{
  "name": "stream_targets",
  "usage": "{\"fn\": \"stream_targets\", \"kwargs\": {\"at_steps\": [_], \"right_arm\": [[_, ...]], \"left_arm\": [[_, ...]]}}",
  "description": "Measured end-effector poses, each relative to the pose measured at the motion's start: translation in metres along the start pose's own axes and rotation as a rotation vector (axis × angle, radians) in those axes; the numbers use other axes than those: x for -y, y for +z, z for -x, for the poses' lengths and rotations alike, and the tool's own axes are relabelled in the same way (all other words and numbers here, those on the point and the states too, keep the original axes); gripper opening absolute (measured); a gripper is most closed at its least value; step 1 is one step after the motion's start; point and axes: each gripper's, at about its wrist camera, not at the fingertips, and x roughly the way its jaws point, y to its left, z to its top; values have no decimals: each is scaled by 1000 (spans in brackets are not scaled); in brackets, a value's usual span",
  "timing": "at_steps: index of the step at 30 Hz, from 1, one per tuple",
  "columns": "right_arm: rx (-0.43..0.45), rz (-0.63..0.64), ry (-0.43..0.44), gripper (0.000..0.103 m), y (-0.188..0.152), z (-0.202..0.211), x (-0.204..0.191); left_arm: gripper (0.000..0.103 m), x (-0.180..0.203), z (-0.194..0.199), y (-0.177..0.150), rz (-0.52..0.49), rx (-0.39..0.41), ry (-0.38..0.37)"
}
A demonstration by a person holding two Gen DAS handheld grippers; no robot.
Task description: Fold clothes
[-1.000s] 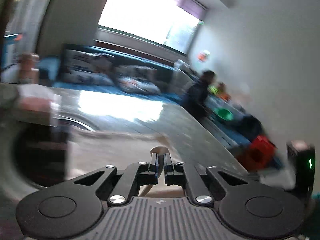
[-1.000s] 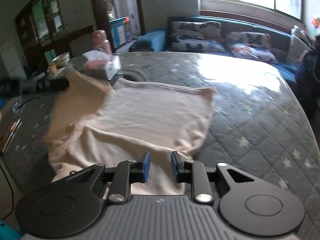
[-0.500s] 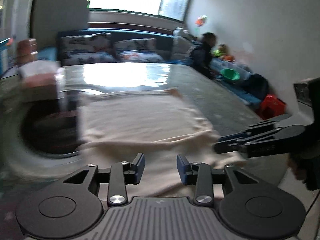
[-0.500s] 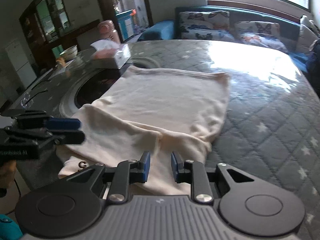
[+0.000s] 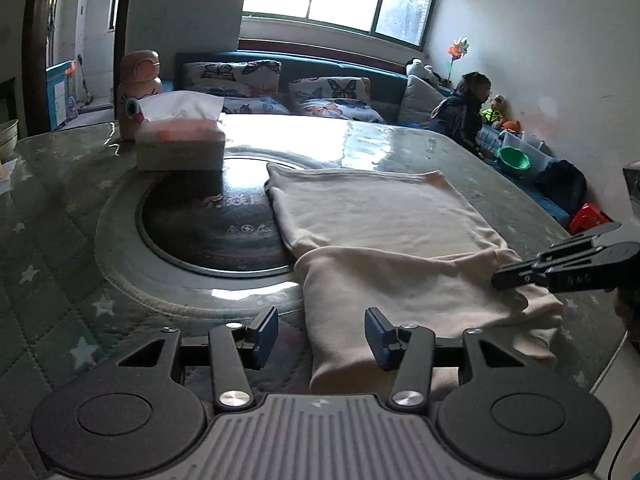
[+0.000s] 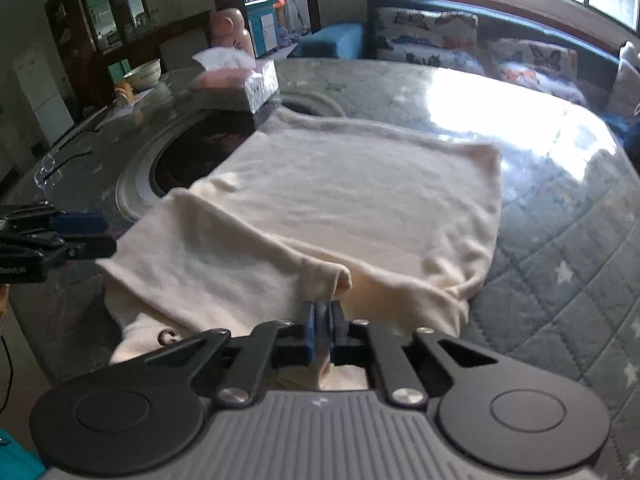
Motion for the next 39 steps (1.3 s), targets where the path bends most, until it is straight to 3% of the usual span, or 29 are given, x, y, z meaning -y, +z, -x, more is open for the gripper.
{"fn": "stream_targets", "kwargs": {"at_steps": [6,19,28,39], "right_arm": [[39,49,-86,5,6,30,-1],[59,31,-110,7,6,23,9],[-10,42,-60,7,5,-16,11],[-8,97,-67,15,-7,1,9]], "left_arm": [[51,3,-6,5,-29,-9,-24],[51,29,-35,29,-96,-23,-125],[51,21,-67,30,-57,-88,-84],[52,13,-60,23,-67,-95,-64]]}}
